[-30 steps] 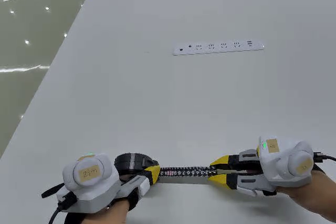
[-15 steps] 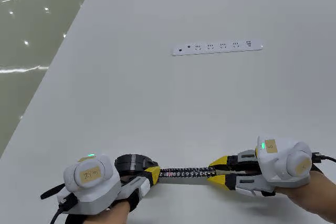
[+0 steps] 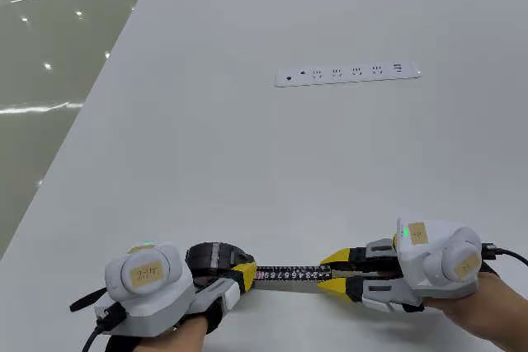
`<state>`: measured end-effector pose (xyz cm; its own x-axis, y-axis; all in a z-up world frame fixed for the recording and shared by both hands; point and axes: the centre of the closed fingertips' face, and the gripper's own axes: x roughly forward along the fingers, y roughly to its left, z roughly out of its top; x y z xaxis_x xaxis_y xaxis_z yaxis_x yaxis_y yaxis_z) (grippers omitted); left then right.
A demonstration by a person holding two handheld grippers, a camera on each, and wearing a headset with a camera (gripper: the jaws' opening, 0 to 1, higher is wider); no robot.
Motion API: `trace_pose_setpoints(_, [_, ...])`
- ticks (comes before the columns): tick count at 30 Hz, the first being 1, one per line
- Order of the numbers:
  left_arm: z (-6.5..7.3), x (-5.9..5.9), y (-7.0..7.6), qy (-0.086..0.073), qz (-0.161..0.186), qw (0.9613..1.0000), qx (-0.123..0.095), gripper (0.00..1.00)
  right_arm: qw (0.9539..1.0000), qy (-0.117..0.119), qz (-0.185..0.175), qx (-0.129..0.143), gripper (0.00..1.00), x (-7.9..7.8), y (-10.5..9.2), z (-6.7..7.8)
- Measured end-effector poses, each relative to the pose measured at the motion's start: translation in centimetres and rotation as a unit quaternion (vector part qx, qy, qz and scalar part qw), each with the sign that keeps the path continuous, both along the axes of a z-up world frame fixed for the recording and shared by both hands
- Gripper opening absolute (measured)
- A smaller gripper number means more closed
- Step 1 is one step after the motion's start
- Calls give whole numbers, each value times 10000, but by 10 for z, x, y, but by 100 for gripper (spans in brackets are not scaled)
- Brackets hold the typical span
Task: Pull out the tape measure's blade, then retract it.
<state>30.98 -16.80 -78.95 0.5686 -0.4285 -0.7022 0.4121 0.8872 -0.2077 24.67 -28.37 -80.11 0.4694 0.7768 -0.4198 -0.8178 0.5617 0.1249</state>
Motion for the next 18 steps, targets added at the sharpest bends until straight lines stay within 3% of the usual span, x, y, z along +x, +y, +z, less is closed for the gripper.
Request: trace_pose_setpoints(18, [1, 0, 0, 43, -10, 9999, -141, 57, 9999, -4, -11, 154, 12, 12, 26, 1])
